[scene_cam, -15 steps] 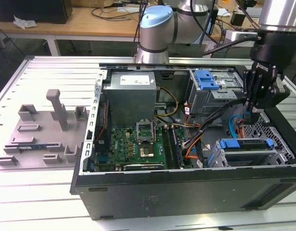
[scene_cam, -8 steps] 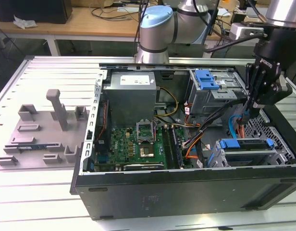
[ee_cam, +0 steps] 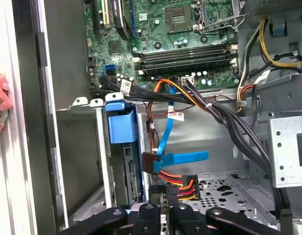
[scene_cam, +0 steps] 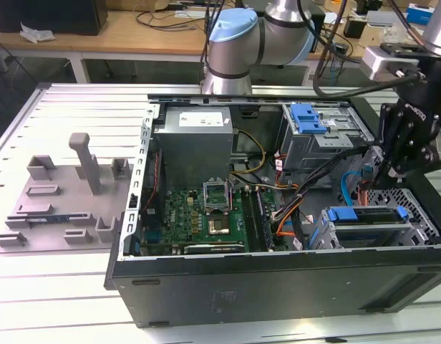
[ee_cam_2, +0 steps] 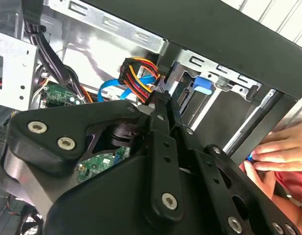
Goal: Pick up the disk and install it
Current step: 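Insert the first disk wire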
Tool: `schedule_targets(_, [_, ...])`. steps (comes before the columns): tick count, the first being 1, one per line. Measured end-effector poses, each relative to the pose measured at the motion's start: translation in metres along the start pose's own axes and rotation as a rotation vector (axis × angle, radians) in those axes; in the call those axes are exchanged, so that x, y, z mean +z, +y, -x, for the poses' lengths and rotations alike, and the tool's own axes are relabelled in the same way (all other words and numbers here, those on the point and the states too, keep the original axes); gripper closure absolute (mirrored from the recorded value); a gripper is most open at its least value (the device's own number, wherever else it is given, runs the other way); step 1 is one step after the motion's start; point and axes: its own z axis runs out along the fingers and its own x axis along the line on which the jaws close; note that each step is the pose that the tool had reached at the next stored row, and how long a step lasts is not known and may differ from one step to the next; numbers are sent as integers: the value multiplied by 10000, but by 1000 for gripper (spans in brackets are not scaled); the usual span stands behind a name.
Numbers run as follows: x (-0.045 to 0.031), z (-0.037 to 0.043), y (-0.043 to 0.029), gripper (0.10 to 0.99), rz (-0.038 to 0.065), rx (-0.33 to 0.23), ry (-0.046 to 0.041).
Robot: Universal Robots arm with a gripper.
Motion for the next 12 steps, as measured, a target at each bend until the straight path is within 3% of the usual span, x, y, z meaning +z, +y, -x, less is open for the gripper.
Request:
schedule_targets(1, [4,-36,-6,918,14,-2,-112])
schedule_targets(4, [12,-109,-16,918,38,-4,-276])
schedule_targets(7, [22,-205,-30,918,42,-34,-297])
schedule_targets(12, [27,-263,-38,918,31,-173,-304])
